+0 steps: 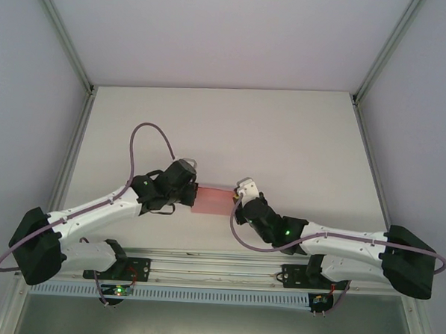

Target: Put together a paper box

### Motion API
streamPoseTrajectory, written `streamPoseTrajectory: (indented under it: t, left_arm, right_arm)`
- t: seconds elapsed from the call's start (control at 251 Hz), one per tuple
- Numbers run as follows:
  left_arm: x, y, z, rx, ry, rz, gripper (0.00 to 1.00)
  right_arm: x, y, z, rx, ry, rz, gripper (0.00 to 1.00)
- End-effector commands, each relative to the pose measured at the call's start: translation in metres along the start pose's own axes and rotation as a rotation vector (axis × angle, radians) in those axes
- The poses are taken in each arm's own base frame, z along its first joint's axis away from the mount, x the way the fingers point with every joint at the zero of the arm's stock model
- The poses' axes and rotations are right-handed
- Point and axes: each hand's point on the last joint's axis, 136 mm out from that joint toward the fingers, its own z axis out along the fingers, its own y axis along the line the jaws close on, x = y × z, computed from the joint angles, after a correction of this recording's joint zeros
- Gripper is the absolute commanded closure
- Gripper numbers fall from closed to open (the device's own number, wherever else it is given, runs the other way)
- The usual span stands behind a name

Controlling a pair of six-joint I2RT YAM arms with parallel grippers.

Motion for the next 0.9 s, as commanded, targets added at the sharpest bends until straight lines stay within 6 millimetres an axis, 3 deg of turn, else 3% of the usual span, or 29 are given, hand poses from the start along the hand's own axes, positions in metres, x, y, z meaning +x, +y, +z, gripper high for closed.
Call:
streamPoseTrajectory:
  t: [0.0, 0.036, 0.108, 0.16, 0.267, 0.335, 0.483, 0.714, 0.894]
  left_arm:
    - [0.043, 0.001, 0.014, -0.013, 0.143, 0.028, 1.00]
    - [0.042, 0.000, 0.014, -0.010, 0.136, 0.020, 1.00]
    - [0.040, -0.003, 0.015, 0.000, 0.117, 0.016, 1.00]
    - [0.039, -0.003, 0.015, -0.008, 0.106, 0.021, 1.00]
    - [0.036, -0.003, 0.014, -0.026, 0.078, 0.039, 1.00]
    - [0.036, -0.005, 0.014, -0.028, 0.069, 0.054, 1.00]
    - [0.034, -0.005, 0.015, -0.054, 0.057, 0.080, 1.00]
    - [0.036, -0.008, 0.015, -0.057, 0.054, 0.098, 1.00]
    - [0.035, -0.012, 0.011, -0.026, 0.033, 0.109, 1.00]
  right_arm:
    - [0.000, 0.026, -0.012, -0.155, 0.034, 0.044, 0.71]
    - [-0.008, 0.021, -0.016, -0.140, 0.005, 0.085, 0.56]
    - [-0.024, 0.015, -0.024, -0.140, -0.050, 0.145, 0.52]
    - [-0.031, 0.008, -0.028, -0.130, -0.079, 0.198, 0.44]
    - [-0.042, -0.008, -0.032, -0.094, -0.112, 0.291, 0.42]
    - [-0.044, -0.024, -0.031, -0.027, -0.122, 0.350, 0.29]
    - [-0.037, -0.051, -0.022, 0.102, -0.065, 0.448, 0.33]
    - [-0.012, -0.062, -0.009, 0.190, 0.052, 0.465, 0.40]
    - [0.015, -0.054, -0.004, 0.146, 0.126, 0.495, 0.49]
